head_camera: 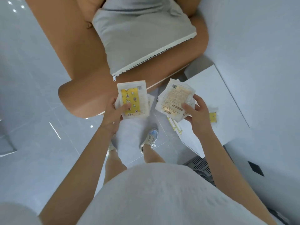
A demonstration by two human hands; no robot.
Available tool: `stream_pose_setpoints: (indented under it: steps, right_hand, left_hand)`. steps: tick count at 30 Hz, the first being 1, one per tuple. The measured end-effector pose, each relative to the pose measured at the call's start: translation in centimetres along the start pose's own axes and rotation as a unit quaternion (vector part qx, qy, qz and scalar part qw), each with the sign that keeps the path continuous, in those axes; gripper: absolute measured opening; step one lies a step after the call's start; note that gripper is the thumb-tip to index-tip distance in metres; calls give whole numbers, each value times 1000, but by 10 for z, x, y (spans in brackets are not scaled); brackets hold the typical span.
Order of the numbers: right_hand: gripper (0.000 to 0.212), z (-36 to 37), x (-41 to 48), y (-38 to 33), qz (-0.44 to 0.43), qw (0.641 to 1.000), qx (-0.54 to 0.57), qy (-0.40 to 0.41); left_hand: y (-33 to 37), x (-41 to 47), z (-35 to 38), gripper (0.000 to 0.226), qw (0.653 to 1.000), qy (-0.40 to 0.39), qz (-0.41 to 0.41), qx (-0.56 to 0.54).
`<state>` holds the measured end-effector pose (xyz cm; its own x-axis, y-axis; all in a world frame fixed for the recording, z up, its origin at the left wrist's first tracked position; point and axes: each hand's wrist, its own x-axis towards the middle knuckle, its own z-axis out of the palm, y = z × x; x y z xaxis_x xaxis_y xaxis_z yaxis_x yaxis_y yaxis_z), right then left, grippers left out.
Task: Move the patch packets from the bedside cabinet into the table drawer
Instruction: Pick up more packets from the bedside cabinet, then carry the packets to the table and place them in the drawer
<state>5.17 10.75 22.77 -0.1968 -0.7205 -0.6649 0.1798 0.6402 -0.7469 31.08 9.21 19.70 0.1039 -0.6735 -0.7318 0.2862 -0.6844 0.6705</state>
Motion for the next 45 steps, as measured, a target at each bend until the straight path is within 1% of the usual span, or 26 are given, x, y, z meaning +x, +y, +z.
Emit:
stream_pose_setpoints:
  steps: [4,9,15,18,20,24,28,35,40,45]
  right_hand:
    - [39,57,-5,-1,-9,999,-19,-31]
    - [42,147,-15,15,-5,996,-34,-83]
    - [45,276,-34,36,-3,990,-56,-126]
    - [40,340,-46,46,3,986,-64,-153]
    - [37,372,-53,50,6,983,-67,-169]
    - [41,444,-66,62,17,979,-78,-189]
    - [38,499,-68,65,13,970,-108,-215]
    - [37,582,-52,48,19,964,-112,-241]
    - [36,652,-29,19,-2,952,-161,-261]
    - [39,735,1,-13,13,938,-195,-287]
  left_hand:
    - [7,-3,-60,24,997,39,9,-60]
    - [10,-3,-158,23,990,68,19,-124]
    - [28,-10,-288,24,981,133,45,-137]
    - [36,-14,-353,23,977,153,43,-144]
    - [40,-17,-385,24,976,165,41,-133]
    - [54,-19,-455,25,973,187,46,-127]
    - [58,-8,-502,25,966,204,39,-151]
    - [78,20,-548,22,946,230,41,-225]
    - [125,51,-590,21,935,248,54,-246]
    - [181,84,-646,20,916,285,61,-276]
